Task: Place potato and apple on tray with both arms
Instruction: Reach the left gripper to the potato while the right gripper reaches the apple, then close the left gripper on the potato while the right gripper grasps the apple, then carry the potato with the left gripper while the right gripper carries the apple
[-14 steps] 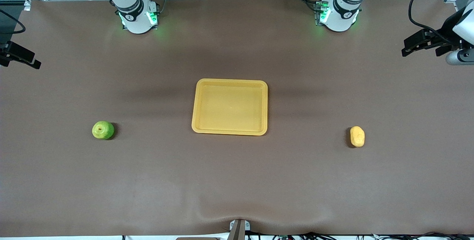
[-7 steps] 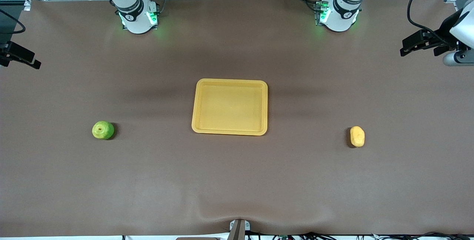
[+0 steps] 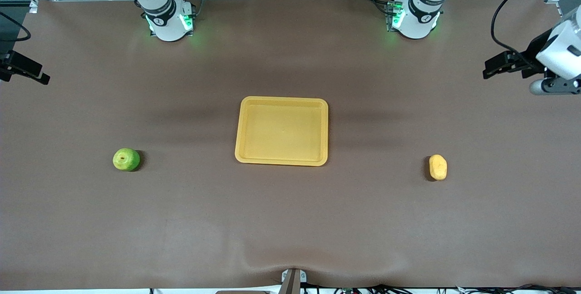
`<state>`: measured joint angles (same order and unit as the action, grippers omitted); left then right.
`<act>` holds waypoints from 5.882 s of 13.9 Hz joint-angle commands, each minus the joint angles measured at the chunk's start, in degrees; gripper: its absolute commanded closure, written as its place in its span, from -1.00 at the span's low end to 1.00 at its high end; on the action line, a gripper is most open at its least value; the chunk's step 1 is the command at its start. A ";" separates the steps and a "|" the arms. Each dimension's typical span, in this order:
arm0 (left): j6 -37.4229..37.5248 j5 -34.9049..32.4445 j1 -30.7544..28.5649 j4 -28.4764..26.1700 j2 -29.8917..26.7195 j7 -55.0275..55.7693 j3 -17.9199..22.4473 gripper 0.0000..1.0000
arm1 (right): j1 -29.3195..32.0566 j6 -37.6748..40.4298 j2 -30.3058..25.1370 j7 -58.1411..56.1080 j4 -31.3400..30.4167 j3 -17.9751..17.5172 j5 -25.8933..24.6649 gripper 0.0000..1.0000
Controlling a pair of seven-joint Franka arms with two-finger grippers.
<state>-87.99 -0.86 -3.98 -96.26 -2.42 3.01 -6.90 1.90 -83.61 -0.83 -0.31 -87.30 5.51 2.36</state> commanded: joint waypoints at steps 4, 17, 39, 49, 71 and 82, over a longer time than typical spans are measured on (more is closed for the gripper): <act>-15.86 -0.02 -0.33 -11.21 -0.48 -0.02 0.05 -1.00 | 1.17 0.12 0.13 -0.39 0.56 -0.23 -0.69 -1.00; -37.67 -8.26 -2.17 -17.38 11.72 0.07 0.05 -1.00 | 1.26 0.29 0.91 -0.30 0.56 -0.23 -0.69 -1.00; -62.11 -8.81 -2.00 -16.77 30.71 -0.02 -0.22 -0.66 | 1.52 -31.66 26.05 -10.23 -9.25 -0.50 0.63 -1.00; -65.46 -8.72 -1.47 -16.42 32.92 -0.02 -0.22 -0.41 | 0.38 -45.67 30.00 -10.15 -19.31 -0.59 0.72 -1.00; -59.41 -8.63 -1.91 -15.89 28.18 0.94 -3.20 1.00 | -4.98 -29.16 26.41 -9.80 -12.01 -6.90 5.63 0.20; -49.55 -8.10 -0.60 -10.88 27.38 21.94 -15.77 1.00 | -20.52 -33.79 27.55 24.36 -13.41 -11.31 4.85 0.13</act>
<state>-138.85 -8.28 -5.21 -107.97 25.06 21.21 -21.50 -16.08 -115.40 27.04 18.03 -99.83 -6.12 7.68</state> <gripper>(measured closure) 0.476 0.115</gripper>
